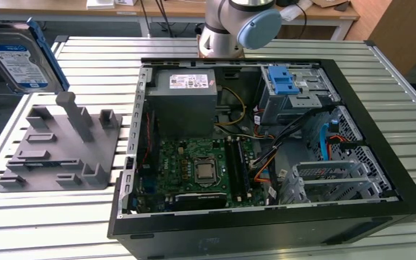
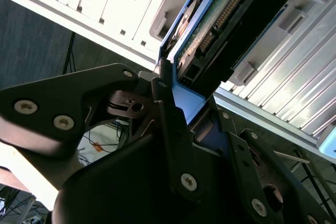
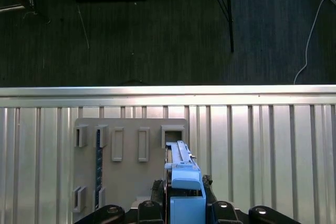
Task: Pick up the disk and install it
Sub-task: 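Pick up the disk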
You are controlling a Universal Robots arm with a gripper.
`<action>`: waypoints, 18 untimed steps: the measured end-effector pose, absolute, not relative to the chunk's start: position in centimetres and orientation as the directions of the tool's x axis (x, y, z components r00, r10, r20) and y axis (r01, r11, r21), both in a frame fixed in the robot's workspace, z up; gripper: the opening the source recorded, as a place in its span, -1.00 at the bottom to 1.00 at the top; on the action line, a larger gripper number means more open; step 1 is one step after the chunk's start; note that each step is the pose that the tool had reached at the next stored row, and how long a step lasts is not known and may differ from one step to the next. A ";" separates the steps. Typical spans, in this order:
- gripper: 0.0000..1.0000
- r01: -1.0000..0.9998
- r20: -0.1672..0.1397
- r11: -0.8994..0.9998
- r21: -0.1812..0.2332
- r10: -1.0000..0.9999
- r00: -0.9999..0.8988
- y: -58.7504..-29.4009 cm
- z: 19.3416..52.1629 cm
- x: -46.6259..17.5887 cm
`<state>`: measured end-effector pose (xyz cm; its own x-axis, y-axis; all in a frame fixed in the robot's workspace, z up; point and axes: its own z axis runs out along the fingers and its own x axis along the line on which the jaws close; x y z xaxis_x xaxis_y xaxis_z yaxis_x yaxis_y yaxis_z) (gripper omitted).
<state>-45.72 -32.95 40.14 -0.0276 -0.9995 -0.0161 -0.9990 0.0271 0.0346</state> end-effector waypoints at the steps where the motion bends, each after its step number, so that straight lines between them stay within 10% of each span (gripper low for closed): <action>1: -0.27 -0.999 -0.016 0.027 0.034 -0.999 -0.028 -33.0 40.2 -45.7; 18: -0.27 -0.999 -0.016 0.027 0.034 -0.999 -0.028 -33.0 40.9 -45.7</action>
